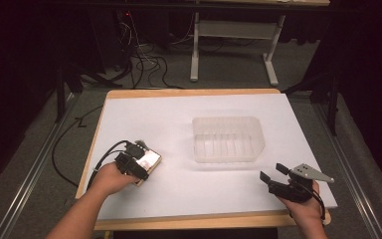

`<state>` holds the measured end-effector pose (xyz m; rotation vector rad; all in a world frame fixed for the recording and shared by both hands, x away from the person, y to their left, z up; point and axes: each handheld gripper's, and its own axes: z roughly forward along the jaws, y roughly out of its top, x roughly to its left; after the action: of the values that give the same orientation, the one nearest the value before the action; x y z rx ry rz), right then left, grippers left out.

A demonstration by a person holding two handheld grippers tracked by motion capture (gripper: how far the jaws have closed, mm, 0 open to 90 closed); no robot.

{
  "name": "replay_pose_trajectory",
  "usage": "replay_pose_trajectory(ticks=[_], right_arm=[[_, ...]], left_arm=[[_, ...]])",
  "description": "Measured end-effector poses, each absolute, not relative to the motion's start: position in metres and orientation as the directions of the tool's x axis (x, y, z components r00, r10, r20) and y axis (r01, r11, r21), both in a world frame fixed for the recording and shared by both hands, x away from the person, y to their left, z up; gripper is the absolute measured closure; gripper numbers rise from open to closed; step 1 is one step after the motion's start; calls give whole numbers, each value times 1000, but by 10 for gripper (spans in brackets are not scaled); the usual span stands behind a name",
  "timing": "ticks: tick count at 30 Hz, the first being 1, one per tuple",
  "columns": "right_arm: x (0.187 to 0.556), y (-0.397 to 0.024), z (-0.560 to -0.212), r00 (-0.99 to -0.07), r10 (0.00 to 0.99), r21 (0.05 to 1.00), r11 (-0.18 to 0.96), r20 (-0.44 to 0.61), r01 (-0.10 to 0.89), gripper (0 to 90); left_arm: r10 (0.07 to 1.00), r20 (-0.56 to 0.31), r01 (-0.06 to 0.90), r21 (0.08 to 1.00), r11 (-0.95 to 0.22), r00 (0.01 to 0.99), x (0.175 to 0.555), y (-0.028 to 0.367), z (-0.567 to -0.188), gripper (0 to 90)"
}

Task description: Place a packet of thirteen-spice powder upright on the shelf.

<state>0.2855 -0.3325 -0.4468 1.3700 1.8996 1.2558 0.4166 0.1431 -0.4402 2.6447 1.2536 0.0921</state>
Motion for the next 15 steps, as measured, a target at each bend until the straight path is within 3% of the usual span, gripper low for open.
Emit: replay_pose_trajectory(ticks=[9, 15], right_arm=[[285, -331, -447, -382, 915, 877, 77, 126, 475, 267], [283, -332, -447, -385, 916, 887, 81, 114, 455, 276]], left_arm=[[763, -55, 738, 308, -600, 644, 406, 148, -441, 326], [762, -89, 717, 421, -555, 642, 396, 152, -436, 325]])
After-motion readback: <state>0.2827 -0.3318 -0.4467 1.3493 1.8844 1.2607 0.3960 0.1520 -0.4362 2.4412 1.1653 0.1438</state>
